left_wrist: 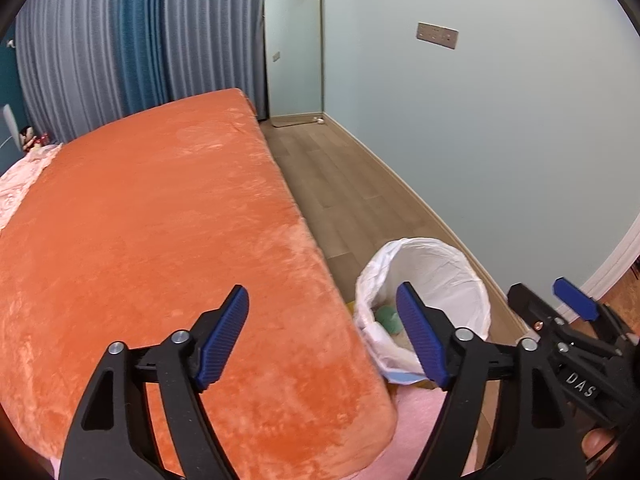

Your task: Collect trash

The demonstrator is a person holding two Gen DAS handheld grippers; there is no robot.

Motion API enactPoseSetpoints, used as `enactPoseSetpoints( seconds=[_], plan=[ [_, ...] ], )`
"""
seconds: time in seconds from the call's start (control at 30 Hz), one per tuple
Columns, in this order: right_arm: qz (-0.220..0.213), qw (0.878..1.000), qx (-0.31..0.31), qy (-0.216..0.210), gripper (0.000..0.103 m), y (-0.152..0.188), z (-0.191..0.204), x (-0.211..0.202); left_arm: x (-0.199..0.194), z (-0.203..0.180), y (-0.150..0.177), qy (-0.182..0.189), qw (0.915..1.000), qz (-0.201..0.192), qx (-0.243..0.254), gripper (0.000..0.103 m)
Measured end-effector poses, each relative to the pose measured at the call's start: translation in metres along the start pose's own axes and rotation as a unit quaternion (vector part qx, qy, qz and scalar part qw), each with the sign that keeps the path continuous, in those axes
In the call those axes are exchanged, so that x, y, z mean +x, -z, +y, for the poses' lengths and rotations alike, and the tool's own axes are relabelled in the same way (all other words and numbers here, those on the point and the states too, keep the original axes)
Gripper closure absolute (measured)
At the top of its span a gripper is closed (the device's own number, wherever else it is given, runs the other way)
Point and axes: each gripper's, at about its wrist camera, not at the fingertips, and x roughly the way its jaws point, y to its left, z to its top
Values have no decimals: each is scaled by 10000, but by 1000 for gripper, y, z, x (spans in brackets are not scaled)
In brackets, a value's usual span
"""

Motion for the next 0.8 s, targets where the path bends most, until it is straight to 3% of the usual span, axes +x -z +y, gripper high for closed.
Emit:
enactPoseSetpoints(
  seconds=[0.07,0.23,0.5,0.8],
  plan=[
    [-44,10000,-67,13,8,0,3,-5,-5,3,4,-89,9999,-35,-35,22],
    [-144,9993,-306,150,7,2,10,-12,-14,10,12,-353,9992,-125,-132,14],
    [28,9986,-488,199,7,15,12,-8,-14,5,26,-562,9984,-86,-31,14],
    [50,9984,-480,306,7,23,7,-9,-7,0,33,-522,9986,32,-121,14]
  ],
)
